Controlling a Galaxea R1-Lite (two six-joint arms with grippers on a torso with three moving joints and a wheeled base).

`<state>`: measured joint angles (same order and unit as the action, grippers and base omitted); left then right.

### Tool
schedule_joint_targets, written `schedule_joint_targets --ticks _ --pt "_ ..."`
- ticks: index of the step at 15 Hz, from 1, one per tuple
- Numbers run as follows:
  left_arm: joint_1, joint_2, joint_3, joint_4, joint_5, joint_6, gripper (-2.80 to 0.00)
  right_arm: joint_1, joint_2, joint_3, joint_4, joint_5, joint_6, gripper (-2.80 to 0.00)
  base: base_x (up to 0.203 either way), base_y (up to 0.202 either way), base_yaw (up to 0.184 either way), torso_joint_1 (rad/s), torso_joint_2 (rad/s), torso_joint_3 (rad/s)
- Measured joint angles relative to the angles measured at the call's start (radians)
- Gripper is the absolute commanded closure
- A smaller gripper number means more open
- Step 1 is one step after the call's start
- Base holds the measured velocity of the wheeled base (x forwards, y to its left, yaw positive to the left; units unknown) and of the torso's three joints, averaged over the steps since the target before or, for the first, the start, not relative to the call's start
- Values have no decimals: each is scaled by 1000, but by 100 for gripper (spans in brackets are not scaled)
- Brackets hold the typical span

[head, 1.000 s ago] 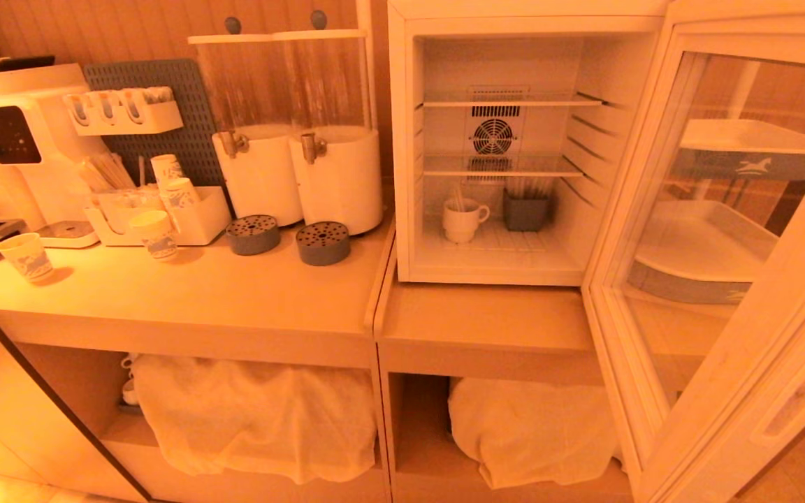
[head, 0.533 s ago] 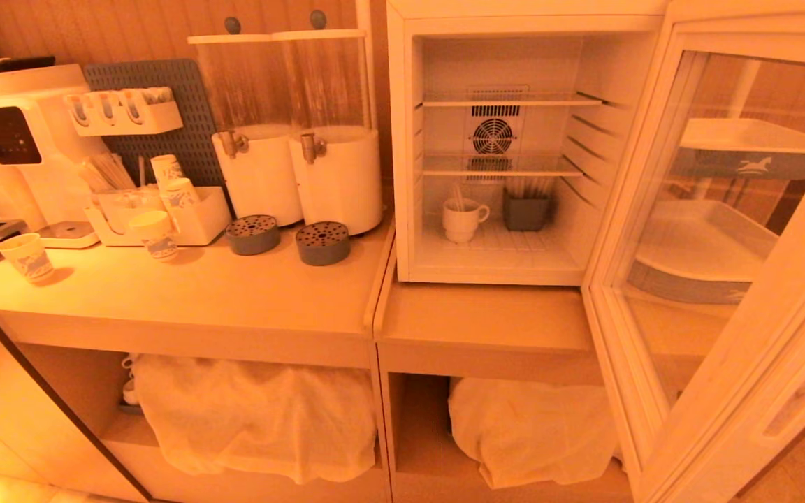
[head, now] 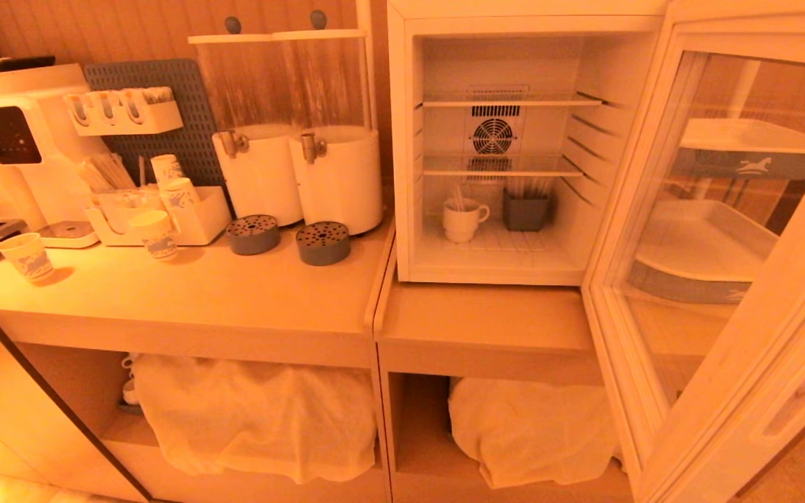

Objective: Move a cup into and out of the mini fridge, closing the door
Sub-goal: Close the freezer door

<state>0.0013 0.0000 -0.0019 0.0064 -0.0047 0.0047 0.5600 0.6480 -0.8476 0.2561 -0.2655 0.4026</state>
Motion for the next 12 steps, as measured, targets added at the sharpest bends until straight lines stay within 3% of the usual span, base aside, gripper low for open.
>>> schedule_joint_targets --ticks 3,5,7,9,12 --pt "0 0 0 0 0 -1 0 -53 114 5 -38 29 45 0 0 0 0 0 0 0" --pt "0 0 0 -1 0 -3 0 -94 166 34 -79 120 -9 0 0 0 0 0 0 0" --pt "0 0 0 -7 0 -3 0 -187 202 65 -143 232 -71 0 0 0 0 0 0 0" --pt "0 0 0 -7 0 -3 0 -335 234 97 -214 385 -131 0 0 0 0 0 0 0" --pt "0 0 0 -8 0 -3 0 -579 308 151 -353 716 -205 0 0 0 0 0 0 0"
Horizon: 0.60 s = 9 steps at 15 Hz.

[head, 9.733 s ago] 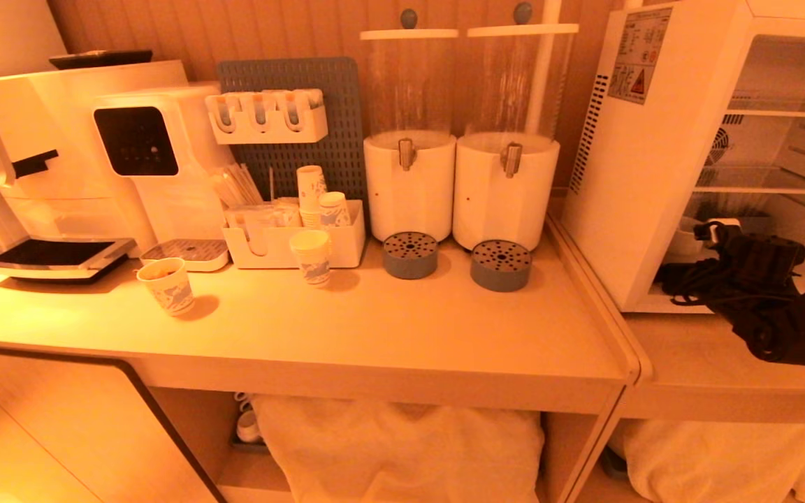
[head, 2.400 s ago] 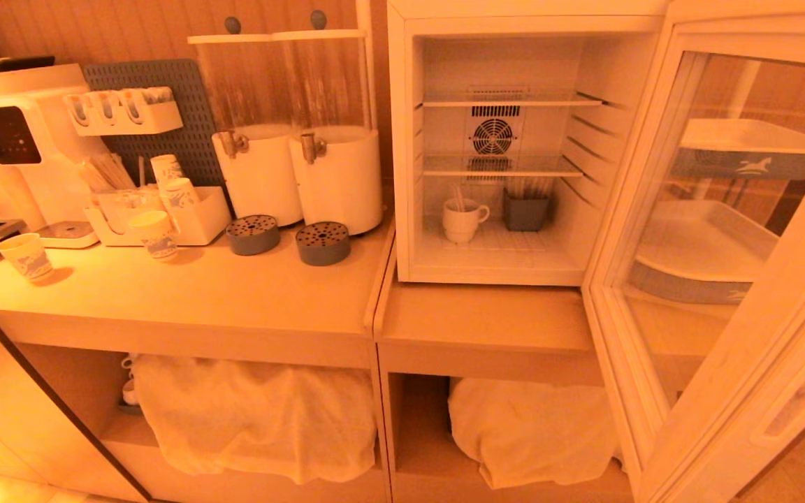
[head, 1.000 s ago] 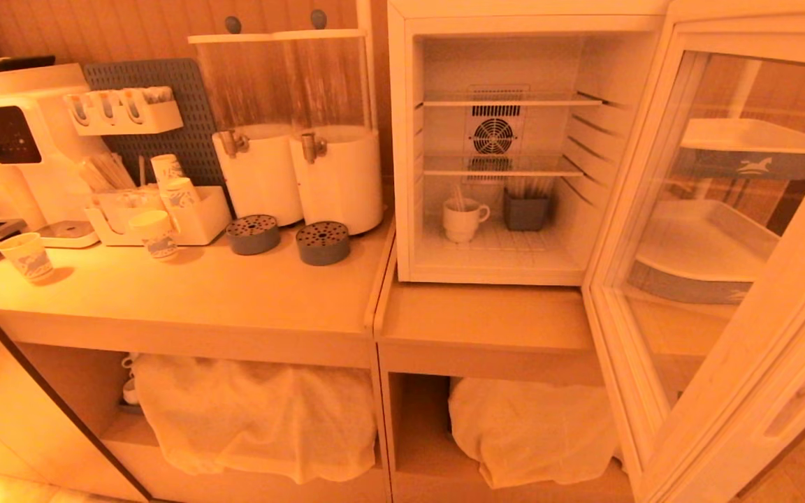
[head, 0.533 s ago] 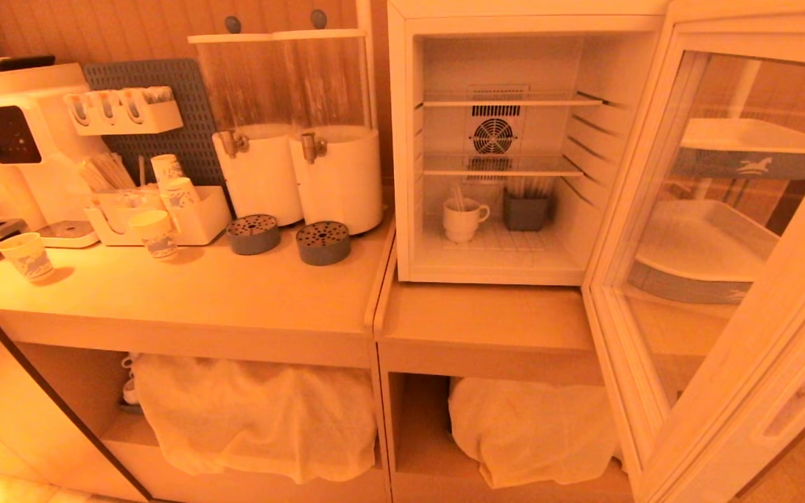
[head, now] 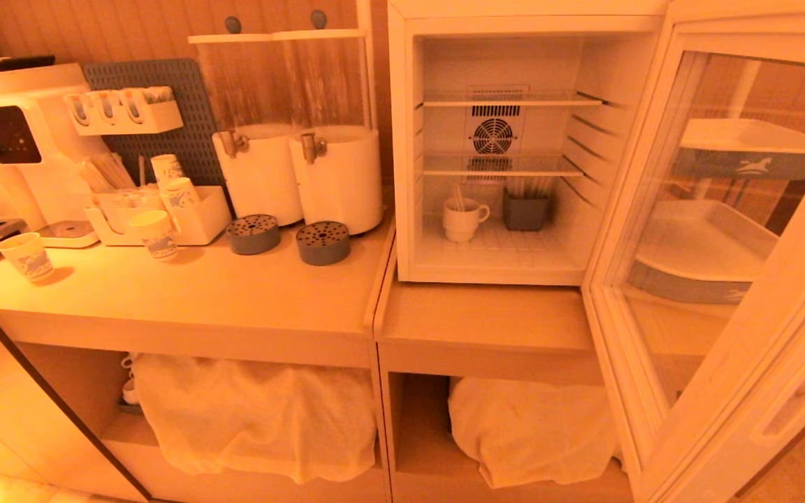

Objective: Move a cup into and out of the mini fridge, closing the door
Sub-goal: Close the freezer door

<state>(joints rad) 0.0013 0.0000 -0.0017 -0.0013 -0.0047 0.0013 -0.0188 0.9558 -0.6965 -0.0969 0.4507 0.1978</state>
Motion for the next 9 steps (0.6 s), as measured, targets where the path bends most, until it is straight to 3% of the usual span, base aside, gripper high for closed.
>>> schedule_joint_targets --ticks 2,4,6,9 --pt "0 0 0 0 0 0 0 -80 77 25 -126 212 -21 0 0 0 0 0 0 0" --pt "0 0 0 0 0 0 0 -106 159 30 -241 355 -26 0 0 0 0 0 0 0" --pt "0 0 0 0 0 0 0 -103 238 6 -308 388 -28 0 0 0 0 0 0 0" --pt "0 0 0 0 0 0 0 -44 339 -60 -324 361 -25 0 0 0 0 0 0 0"
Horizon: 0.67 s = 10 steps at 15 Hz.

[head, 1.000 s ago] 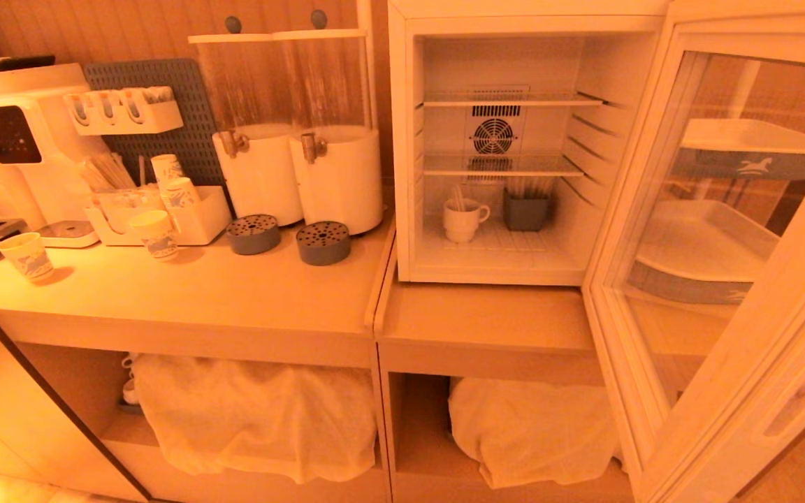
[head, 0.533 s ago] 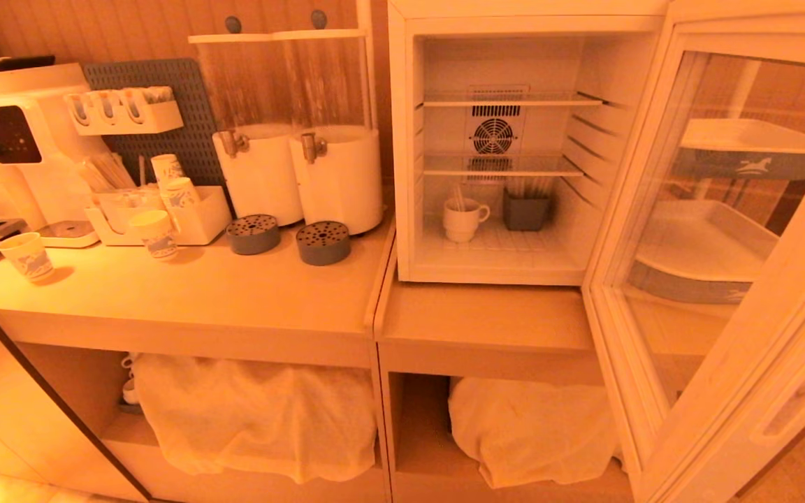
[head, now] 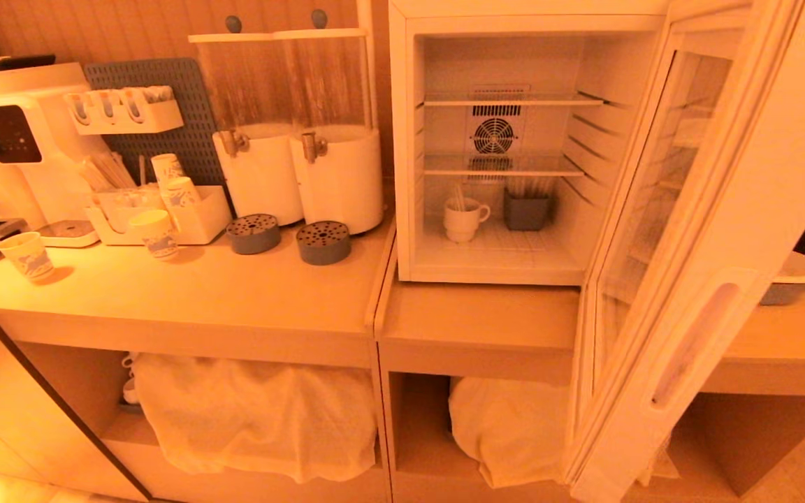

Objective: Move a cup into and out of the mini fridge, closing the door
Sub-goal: Close the freezer door

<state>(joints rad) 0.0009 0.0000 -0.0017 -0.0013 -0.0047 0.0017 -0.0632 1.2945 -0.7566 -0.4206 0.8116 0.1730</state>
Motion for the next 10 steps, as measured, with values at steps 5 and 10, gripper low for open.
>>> schedule_joint_targets --ticks 5,10 --pt "0 0 0 0 0 -2 0 143 197 -175 1 -195 6 0 0 0 0 0 0 0" --pt "1 0 0 0 0 -2 0 271 416 -382 1 -405 8 0 0 0 0 0 0 0"
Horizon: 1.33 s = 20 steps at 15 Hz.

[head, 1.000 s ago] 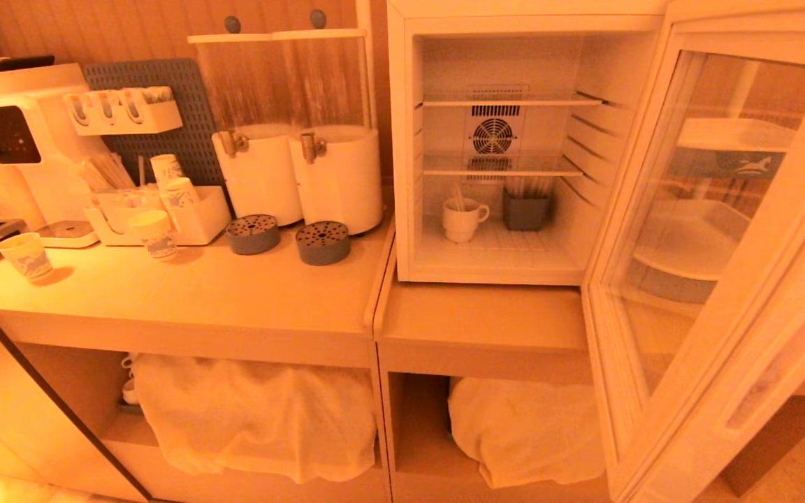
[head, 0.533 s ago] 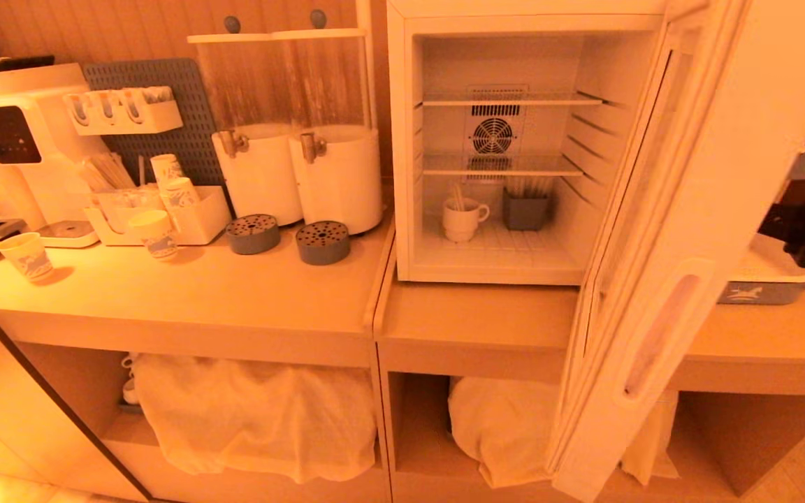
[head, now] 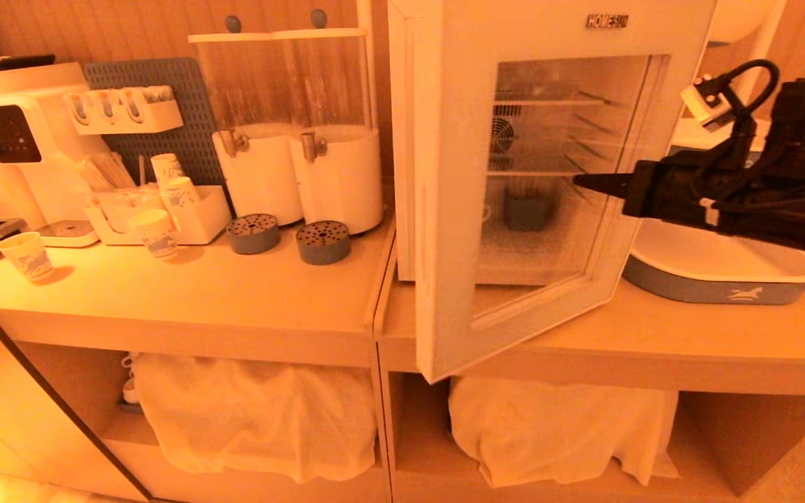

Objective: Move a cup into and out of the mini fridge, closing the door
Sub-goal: Close the freezer door

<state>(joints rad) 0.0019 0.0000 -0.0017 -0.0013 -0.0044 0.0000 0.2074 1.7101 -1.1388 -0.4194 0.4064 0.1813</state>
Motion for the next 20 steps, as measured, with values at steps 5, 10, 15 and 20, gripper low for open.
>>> schedule_joint_targets --ticks 5,10,15,20 --pt "0 0 0 0 1 -2 0 73 204 -210 11 -233 -3 0 0 0 0 0 0 0" --pt "0 0 0 0 2 -4 0 96 300 -293 25 -398 -7 0 0 0 0 0 0 0" --pt "0 0 0 0 2 -4 0 101 277 -264 77 -489 -7 0 0 0 0 0 0 0" --pt "0 0 0 0 1 -4 0 101 192 -151 69 -499 -9 0 0 0 0 0 0 0"
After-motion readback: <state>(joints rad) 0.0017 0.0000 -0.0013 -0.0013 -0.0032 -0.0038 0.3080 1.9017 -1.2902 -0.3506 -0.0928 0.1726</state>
